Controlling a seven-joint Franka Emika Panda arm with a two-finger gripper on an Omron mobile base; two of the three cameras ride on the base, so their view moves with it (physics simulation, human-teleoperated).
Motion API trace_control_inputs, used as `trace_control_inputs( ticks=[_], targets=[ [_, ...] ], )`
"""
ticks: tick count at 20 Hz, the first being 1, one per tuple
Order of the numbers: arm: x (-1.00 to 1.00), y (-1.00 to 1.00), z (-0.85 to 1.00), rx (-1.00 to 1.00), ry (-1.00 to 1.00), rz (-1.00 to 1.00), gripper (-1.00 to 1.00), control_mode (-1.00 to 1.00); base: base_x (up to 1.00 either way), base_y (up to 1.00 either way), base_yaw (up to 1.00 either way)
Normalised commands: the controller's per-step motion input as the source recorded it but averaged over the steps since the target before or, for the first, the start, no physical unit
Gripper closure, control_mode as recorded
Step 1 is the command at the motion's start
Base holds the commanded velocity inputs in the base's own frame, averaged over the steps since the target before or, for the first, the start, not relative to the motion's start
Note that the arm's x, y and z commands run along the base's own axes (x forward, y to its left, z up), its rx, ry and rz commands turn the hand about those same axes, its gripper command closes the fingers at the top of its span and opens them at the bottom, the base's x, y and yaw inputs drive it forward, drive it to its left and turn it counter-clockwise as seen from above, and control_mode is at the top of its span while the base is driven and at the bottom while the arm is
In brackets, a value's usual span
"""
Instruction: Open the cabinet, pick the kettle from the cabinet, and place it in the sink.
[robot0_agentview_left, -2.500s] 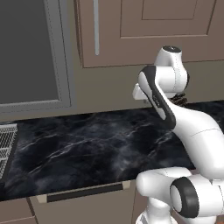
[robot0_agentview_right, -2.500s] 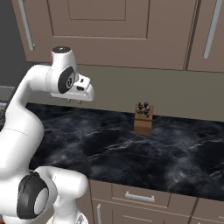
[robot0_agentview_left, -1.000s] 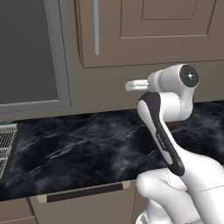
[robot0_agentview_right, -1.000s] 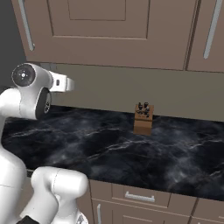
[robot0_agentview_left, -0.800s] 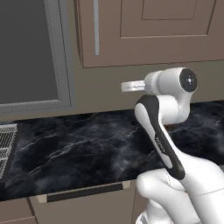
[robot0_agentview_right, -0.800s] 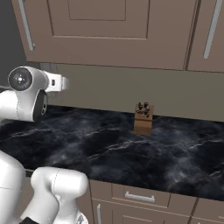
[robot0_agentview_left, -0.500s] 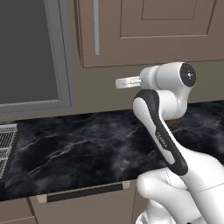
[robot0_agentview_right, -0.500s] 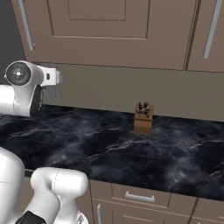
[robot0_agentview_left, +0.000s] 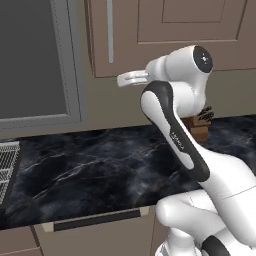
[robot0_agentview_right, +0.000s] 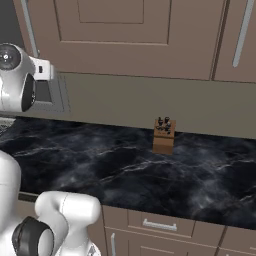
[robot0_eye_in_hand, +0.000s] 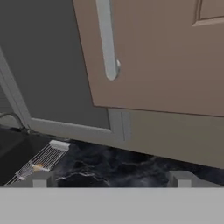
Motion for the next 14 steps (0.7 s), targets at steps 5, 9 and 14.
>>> trace_control_inputs(
  ticks=[5, 9, 14],
  targets=[
    [0.02, 0.36, 0.37, -0.01, 0.04, 0.00, -1.00, -1.00, 0.00, 0.00, 0.00],
    [0.17, 0.30, 0.32, -0.09, 0.00, -0.02, -1.00, -1.00, 0.00, 0.00, 0.00],
    [0.34, 0.15, 0.24, -0.13, -0.02, -0.04, -1.00, -1.00, 0.00, 0.00, 0.00]
  ],
)
